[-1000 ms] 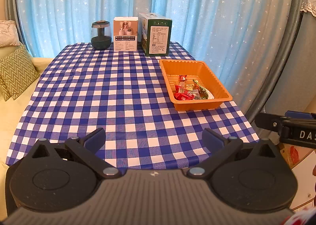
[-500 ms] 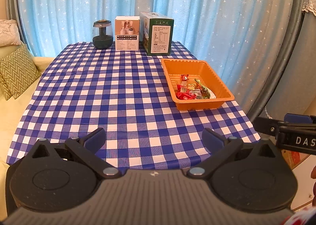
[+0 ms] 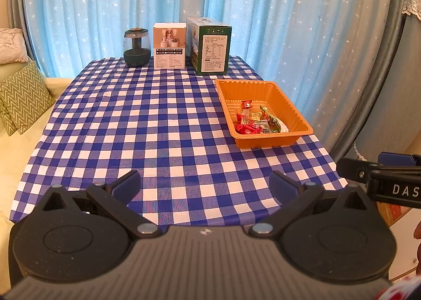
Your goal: Organize snacks
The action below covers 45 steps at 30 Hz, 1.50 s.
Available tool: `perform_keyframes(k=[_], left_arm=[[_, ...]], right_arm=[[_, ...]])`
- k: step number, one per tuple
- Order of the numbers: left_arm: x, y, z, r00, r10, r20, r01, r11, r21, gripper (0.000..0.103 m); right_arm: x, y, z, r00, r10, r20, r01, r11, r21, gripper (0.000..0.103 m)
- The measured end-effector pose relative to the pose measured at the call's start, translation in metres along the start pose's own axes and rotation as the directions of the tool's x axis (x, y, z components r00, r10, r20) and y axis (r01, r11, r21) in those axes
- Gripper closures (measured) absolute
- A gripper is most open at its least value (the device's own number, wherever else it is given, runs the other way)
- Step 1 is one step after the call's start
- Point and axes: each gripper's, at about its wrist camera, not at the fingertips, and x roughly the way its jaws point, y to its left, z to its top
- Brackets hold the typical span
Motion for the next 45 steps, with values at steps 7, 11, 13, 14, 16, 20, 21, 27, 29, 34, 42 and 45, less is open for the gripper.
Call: perform_keyframes(k=[7, 11, 13, 14, 16, 20, 21, 27, 29, 34, 42, 45], left_arm=[[0.0005, -0.0010, 0.0007, 1.000, 0.000, 0.000, 0.000, 1.000, -0.001, 0.000], [0.0005, -0.0008, 0.0007, 1.000, -0.001, -0.001, 0.001, 1.000, 0.000, 0.000], [0.0004, -0.0007, 0.0006, 1.000, -0.001, -0.001, 0.001, 1.000, 0.000, 0.000], [0.0003, -0.0008, 0.0005, 1.000, -0.001, -0.001, 0.001, 1.000, 0.001, 0.000], [0.0002, -0.0008, 0.0005, 1.000, -0.002, -0.001, 0.002, 1.000, 0.000, 0.000], [0.0010, -0.0015, 0.0013, 1.000, -0.003, 0.000, 0.003, 1.000, 0.002, 0.000], [0.0007, -0.0016, 0.0012, 1.000, -0.002, 0.000, 0.002, 1.000, 0.001, 0.000], [0.0008, -0.0013, 0.0016, 1.000, -0.003, 0.003, 0.003, 1.000, 0.005, 0.000], [0.0010, -0.0015, 0.0018, 1.000, -0.003, 0.003, 0.003, 1.000, 0.006, 0.000], [0.0012, -0.0015, 0.0020, 1.000, -0.004, 0.003, 0.004, 1.000, 0.006, 0.000], [0.0013, -0.0029, 0.0003, 1.000, -0.009, 0.009, 0.009, 1.000, 0.006, 0.000], [0.0010, -0.0021, -0.0014, 1.000, -0.012, 0.013, 0.012, 1.000, 0.006, 0.000]], right_arm=[[0.0002, -0.0008, 0.0007, 1.000, -0.001, 0.001, 0.001, 1.000, 0.000, 0.017], [0.0001, -0.0007, 0.0007, 1.000, 0.000, 0.000, 0.000, 1.000, -0.001, 0.017], [0.0001, -0.0007, 0.0007, 1.000, 0.001, -0.001, -0.001, 1.000, -0.001, 0.017], [0.0000, -0.0005, 0.0008, 1.000, -0.001, 0.000, 0.001, 1.000, -0.002, 0.017], [-0.0001, -0.0006, 0.0007, 1.000, -0.001, 0.001, 0.001, 1.000, -0.001, 0.017], [0.0001, -0.0007, 0.0010, 1.000, -0.002, -0.001, 0.002, 1.000, -0.001, 0.017], [0.0002, -0.0010, 0.0013, 1.000, -0.001, -0.002, 0.001, 1.000, 0.000, 0.017], [0.0003, -0.0013, 0.0015, 1.000, -0.001, -0.002, 0.001, 1.000, 0.002, 0.017], [0.0002, -0.0013, 0.0014, 1.000, -0.001, -0.002, 0.001, 1.000, 0.001, 0.017], [0.0002, -0.0016, 0.0014, 1.000, -0.001, -0.002, 0.001, 1.000, 0.002, 0.017], [0.0003, -0.0020, 0.0014, 1.000, 0.000, -0.001, 0.000, 1.000, 0.001, 0.017], [0.0002, -0.0020, 0.0013, 1.000, 0.000, -0.002, 0.000, 1.000, 0.002, 0.017]])
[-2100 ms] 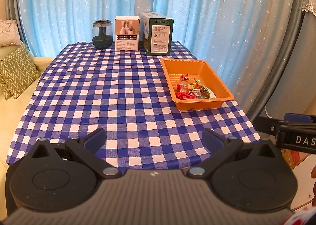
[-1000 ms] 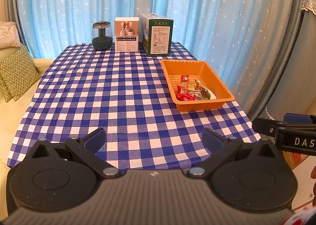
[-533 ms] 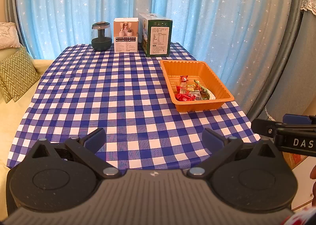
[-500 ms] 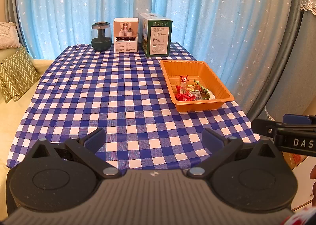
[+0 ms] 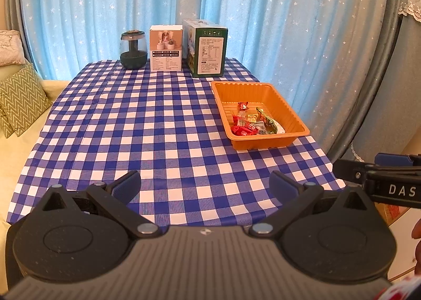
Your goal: Organize snacks
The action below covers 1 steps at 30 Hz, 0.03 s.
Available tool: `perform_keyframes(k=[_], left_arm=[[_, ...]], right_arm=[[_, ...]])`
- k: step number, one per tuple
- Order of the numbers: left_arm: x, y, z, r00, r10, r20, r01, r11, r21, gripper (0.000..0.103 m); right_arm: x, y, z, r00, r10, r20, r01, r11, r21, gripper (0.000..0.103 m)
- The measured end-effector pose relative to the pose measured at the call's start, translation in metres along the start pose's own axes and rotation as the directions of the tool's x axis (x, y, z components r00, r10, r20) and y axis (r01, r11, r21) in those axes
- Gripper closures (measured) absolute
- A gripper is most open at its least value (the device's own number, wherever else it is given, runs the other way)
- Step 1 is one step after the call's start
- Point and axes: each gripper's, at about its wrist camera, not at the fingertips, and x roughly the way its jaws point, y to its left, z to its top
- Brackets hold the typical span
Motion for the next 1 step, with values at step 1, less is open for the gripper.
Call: perform_keyframes(k=[1], left_arm=[[0.0005, 0.0013, 0.0001, 1.000, -0.002, -0.001, 0.002, 1.000, -0.001, 0.000]], right_arm=[[0.0001, -0.0001, 0.0001, 1.000, 0.000, 0.000, 0.000, 1.000, 0.001, 0.017]])
